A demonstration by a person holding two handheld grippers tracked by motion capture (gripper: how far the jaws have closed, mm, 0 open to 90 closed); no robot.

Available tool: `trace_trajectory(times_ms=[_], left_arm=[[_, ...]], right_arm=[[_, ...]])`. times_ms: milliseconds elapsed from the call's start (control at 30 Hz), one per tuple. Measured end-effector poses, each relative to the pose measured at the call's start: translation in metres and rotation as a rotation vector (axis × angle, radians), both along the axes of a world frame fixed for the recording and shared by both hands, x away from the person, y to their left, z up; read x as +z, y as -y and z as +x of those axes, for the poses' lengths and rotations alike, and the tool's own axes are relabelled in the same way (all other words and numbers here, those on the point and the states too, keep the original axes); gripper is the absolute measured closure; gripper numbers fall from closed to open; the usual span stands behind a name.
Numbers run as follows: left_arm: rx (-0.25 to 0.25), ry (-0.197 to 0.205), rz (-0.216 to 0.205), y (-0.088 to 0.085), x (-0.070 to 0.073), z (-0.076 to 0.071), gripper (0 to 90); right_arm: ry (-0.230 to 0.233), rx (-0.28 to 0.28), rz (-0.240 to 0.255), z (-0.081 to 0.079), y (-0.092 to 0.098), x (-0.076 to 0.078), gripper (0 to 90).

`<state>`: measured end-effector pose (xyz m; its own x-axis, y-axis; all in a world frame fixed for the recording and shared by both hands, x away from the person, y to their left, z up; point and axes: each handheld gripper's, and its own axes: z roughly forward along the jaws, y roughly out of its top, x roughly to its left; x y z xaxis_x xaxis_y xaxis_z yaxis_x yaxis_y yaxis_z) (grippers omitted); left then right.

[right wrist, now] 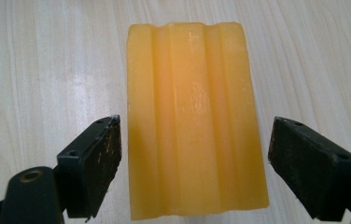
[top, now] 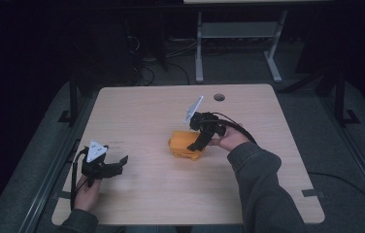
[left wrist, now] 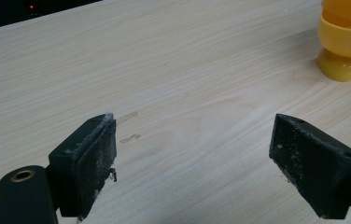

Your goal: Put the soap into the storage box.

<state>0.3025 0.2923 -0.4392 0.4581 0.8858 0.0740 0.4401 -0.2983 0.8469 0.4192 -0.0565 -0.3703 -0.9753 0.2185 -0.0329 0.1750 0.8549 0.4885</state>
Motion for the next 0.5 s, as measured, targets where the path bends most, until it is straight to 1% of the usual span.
trace_trajectory(times_ms=[133, 500], left_arm=[[0.000, 0.001, 0.001, 0.000, 0.000, 0.000, 14.1], [-0.002, -0.001, 0.002, 0.000, 0.000, 0.000, 14.1]], right_arm=[[0.011, -0.001, 0.008, -0.001, 0.003, 0.002, 17.2], [0.013, -0.031, 0.022, -0.005, 0.016, 0.002, 17.3]])
